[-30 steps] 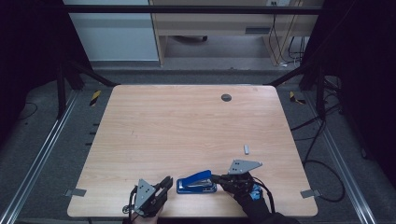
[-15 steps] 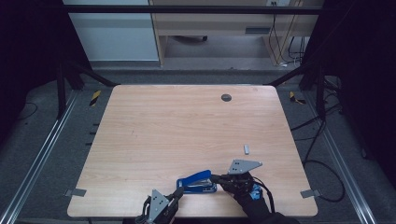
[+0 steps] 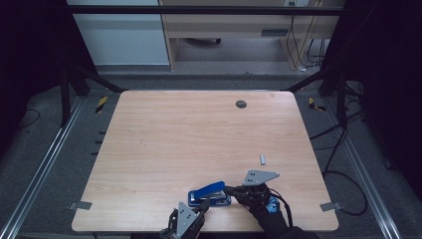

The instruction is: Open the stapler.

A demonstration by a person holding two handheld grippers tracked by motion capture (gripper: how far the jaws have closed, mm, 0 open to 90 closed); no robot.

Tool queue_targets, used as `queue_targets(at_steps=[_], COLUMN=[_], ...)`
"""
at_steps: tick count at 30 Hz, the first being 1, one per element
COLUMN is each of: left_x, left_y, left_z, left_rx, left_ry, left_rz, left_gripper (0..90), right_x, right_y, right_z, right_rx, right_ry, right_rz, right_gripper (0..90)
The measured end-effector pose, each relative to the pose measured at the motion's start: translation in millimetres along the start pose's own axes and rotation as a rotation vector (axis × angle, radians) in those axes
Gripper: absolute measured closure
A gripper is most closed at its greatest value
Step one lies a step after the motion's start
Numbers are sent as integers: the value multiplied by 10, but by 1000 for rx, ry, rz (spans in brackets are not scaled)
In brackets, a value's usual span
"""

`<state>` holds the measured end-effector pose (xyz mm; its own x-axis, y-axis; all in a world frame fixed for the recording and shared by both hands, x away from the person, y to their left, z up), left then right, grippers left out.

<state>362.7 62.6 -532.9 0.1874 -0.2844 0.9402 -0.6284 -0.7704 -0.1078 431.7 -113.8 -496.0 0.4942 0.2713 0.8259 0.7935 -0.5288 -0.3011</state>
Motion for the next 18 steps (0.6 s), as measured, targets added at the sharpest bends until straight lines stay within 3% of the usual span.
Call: queue_targets(at_steps=[18], left_x=[-9], left_y=[129], left_z=[232], left_rx=[-25], left_ry=[-40], left_rz=[18], left_gripper=[898], right_x=[4], right_y=[-1], right_z=[-3], right_rx=[3], right_ry=[0], right_rz=[3], right_gripper=[900])
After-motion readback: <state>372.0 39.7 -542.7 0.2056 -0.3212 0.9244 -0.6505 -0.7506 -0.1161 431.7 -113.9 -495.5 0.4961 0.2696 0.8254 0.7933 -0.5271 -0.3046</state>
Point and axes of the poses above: each handheld gripper's, and its own axes: z roughly forward along the jaws, x roughly out of its top, y roughly to its right, the point moved 4 cm from there along z, roughly forward along the jaws, and after that the axes turned 9 degrees about z, right-handed, at the moved point
